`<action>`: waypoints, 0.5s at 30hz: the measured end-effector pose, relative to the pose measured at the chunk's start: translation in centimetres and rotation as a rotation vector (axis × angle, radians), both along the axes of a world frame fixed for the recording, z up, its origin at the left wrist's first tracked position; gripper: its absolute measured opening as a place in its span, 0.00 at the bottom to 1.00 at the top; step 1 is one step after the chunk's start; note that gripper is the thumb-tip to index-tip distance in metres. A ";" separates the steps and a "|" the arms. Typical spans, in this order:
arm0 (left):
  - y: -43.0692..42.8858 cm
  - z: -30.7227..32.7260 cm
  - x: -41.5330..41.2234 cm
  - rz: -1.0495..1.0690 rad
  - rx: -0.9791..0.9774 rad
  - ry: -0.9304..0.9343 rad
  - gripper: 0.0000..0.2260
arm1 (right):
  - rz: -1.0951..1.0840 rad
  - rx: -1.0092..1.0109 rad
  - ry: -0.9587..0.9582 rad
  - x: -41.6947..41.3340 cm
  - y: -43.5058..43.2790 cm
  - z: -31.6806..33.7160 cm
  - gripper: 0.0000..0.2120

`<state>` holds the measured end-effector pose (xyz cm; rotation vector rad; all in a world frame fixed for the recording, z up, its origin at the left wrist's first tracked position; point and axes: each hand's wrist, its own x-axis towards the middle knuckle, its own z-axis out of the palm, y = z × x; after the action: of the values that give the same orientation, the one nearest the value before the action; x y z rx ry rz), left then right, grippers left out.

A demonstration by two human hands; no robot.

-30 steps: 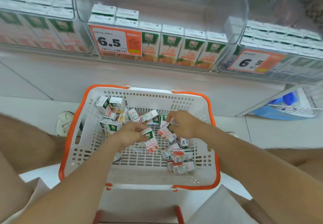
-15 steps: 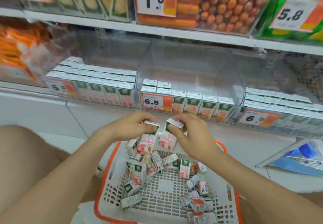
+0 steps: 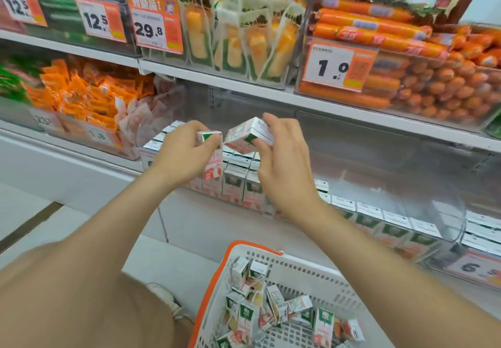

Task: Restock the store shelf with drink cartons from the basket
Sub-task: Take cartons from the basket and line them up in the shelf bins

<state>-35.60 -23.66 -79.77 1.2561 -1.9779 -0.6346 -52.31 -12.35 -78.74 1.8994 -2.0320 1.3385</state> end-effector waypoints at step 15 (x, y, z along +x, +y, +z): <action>-7.3 -1.4 3.1 0.211 0.344 0.068 0.16 | 0.008 0.502 0.130 4.0 -23.0 -3.1 0.09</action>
<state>-32.45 -30.98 -81.20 1.5997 -1.6981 -0.9241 -48.31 -35.33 -81.80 2.1009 -2.4593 0.7187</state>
